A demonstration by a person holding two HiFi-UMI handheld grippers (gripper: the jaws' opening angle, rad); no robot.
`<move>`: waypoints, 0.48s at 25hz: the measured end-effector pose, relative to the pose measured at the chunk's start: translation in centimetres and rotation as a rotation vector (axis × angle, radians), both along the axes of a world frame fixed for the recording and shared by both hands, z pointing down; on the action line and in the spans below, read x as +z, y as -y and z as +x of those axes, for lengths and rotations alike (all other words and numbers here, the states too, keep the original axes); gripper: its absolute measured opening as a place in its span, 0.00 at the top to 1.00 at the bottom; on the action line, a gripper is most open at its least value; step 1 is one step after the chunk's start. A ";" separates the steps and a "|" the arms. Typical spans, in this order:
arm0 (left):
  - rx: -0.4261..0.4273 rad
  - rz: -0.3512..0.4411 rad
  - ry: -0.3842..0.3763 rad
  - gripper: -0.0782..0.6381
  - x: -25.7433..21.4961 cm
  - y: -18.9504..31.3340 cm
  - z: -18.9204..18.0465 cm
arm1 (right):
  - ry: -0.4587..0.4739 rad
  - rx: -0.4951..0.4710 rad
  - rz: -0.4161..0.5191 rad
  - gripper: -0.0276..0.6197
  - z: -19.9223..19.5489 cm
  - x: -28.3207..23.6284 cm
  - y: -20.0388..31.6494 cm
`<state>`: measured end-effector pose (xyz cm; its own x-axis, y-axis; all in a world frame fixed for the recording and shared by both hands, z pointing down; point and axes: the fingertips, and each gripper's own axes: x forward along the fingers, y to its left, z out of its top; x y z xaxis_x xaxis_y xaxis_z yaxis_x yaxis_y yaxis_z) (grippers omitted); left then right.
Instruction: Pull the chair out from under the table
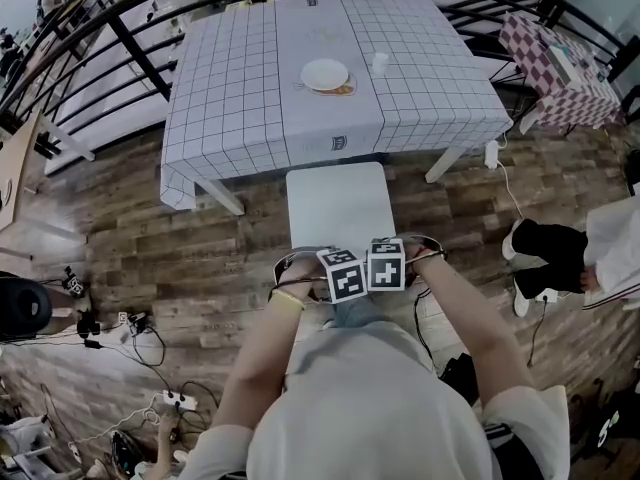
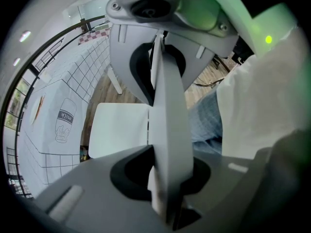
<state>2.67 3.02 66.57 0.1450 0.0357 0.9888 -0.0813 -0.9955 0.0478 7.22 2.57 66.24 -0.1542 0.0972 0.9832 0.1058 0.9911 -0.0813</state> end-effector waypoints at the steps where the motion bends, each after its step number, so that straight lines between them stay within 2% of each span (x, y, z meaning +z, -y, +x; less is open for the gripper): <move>1: 0.000 -0.001 0.000 0.77 0.0 -0.3 0.0 | 0.001 0.000 0.000 0.83 0.0 0.0 -0.3; 12: -0.010 -0.005 -0.001 0.77 -0.1 -3.0 0.4 | -0.001 -0.010 0.000 0.83 0.4 -0.1 -3.0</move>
